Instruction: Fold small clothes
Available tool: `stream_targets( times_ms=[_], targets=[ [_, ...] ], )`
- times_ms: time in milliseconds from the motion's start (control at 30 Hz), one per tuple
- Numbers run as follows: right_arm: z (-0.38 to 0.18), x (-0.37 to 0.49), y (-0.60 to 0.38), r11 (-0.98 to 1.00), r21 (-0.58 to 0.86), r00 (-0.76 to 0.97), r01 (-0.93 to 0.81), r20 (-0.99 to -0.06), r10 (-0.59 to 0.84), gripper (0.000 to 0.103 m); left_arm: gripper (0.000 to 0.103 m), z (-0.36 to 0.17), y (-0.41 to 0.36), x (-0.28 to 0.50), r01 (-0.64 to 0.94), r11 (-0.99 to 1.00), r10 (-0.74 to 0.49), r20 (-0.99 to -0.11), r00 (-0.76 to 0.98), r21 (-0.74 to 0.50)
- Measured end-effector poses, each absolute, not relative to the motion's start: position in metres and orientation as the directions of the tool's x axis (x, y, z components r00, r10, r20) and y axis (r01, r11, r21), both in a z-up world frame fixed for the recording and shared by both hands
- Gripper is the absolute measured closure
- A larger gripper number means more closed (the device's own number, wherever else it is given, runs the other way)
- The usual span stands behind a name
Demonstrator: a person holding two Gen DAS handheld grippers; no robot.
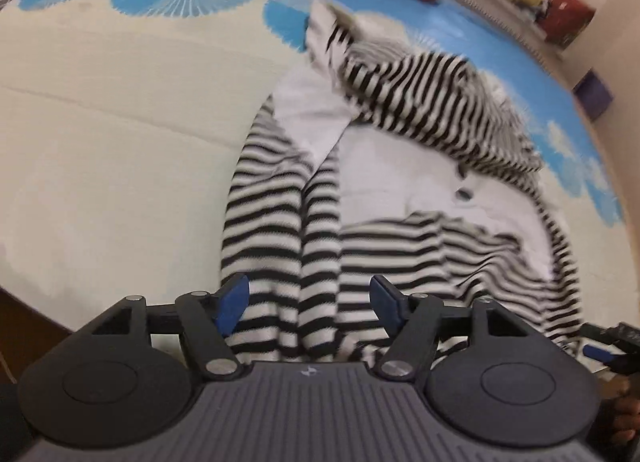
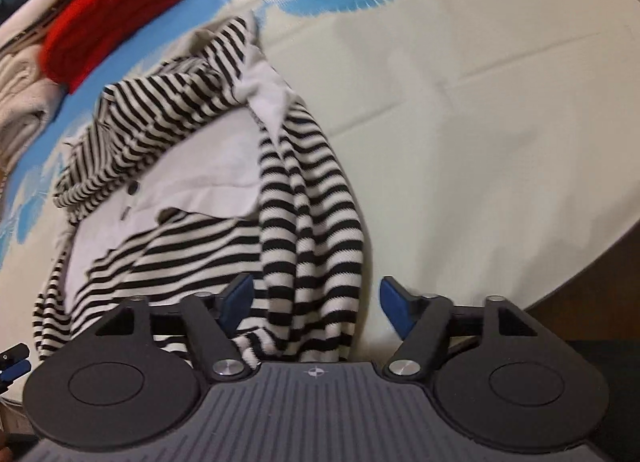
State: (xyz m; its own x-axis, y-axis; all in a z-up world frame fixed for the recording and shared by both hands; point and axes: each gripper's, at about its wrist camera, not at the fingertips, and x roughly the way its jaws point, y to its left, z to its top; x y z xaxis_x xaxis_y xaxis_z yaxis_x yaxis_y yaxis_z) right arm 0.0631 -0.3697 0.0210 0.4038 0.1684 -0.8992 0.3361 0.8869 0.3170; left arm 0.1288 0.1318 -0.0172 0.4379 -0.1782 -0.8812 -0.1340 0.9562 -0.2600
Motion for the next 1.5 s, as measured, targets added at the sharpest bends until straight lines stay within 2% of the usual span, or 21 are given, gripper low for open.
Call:
stream_targets(
  times_ms=[200,367,467,567,633,667,700,733,767,800,933,1067,1100,1133,1200,1267,1400,1500],
  targets=[
    [0.005,0.067,-0.367,0.885,0.304,0.351,0.354,-0.92,0.175,0.03,0.031,-0.039,0.132,0.131,-0.196,0.962,-0.111,-0.928,0.356,-0.19],
    [-0.005,0.068,-0.358,0.896,0.285,0.318,0.341,-0.932,0.175,0.03,0.031,-0.052,0.139,0.134,-0.245,0.946,-0.128,-0.937,0.326,-0.214],
    [-0.006,0.068,-0.353,0.907,0.272,0.319,0.321,-0.933,0.166,0.03,0.034,-0.058,0.138,0.134,-0.256,0.944,-0.123,-0.942,0.312,-0.208],
    [-0.006,0.068,-0.352,0.912,0.271,0.322,0.309,-0.932,0.168,0.031,0.044,-0.059,0.137,0.133,-0.255,0.947,-0.11,-0.942,0.318,-0.197],
    [-0.005,0.067,-0.351,0.913,0.276,0.326,0.3,-0.929,0.174,0.042,0.059,-0.058,0.136,0.133,-0.245,0.95,-0.111,-0.94,0.322,-0.196],
    [-0.005,0.066,-0.351,0.913,0.281,0.328,0.296,-0.927,0.18,0.051,0.067,-0.058,0.135,0.132,-0.237,0.951,-0.118,-0.938,0.325,-0.201],
    [-0.005,0.066,-0.351,0.912,0.29,0.33,0.29,-0.925,0.189,0.062,0.086,-0.057,0.134,0.132,-0.228,0.95,-0.131,-0.935,0.329,-0.213],
    [-0.004,0.066,-0.35,0.912,0.295,0.333,0.283,-0.922,0.195,0.069,0.091,-0.056,0.134,0.131,-0.22,0.949,-0.144,-0.93,0.337,-0.227],
    [-0.003,0.066,-0.35,0.913,0.303,0.343,0.272,-0.917,0.203,0.086,0.092,-0.052,0.134,0.13,-0.213,0.95,-0.145,-0.925,0.352,-0.23],
    [0.0,0.065,-0.35,0.911,0.313,0.354,0.267,-0.911,0.209,0.091,0.093,-0.047,0.133,0.128,-0.205,0.951,-0.144,-0.918,0.368,-0.231],
    [0.025,0.056,-0.362,0.886,0.356,0.448,0.296,-0.871,0.2,0.092,0.093,-0.025,0.144,0.116,-0.217,0.925,-0.192,-0.877,0.44,-0.312],
    [0.018,0.05,-0.372,0.867,0.357,0.397,0.348,-0.894,0.208,0.092,0.091,-0.038,0.141,0.119,-0.228,0.932,-0.186,-0.911,0.368,-0.283],
    [0.013,0.052,-0.371,0.867,0.353,0.37,0.352,-0.903,0.217,0.09,0.087,-0.043,0.141,0.123,-0.233,0.934,-0.183,-0.921,0.344,-0.272],
    [0.007,0.054,-0.369,0.873,0.344,0.343,0.347,-0.912,0.223,0.088,0.079,-0.047,0.143,0.124,-0.246,0.933,-0.175,-0.929,0.327,-0.263],
    [0.0,0.057,-0.364,0.893,0.304,0.313,0.333,-0.929,0.199,0.072,0.072,-0.05,0.147,0.126,-0.278,0.925,-0.164,-0.933,0.321,-0.259],
    [-0.001,0.058,-0.361,0.902,0.278,0.303,0.329,-0.936,0.178,0.066,0.071,-0.051,0.149,0.127,-0.288,0.918,-0.175,-0.931,0.321,-0.272],
    [-0.003,0.059,-0.359,0.904,0.277,0.295,0.327,-0.938,0.181,0.066,0.064,-0.056,0.145,0.128,-0.26,0.932,-0.172,-0.939,0.298,-0.253],
    [-0.004,0.06,-0.354,0.917,0.258,0.294,0.303,-0.941,0.167,0.066,0.064,-0.059,0.14,0.126,-0.236,0.945,-0.154,-0.945,0.287,-0.226]
  ],
)
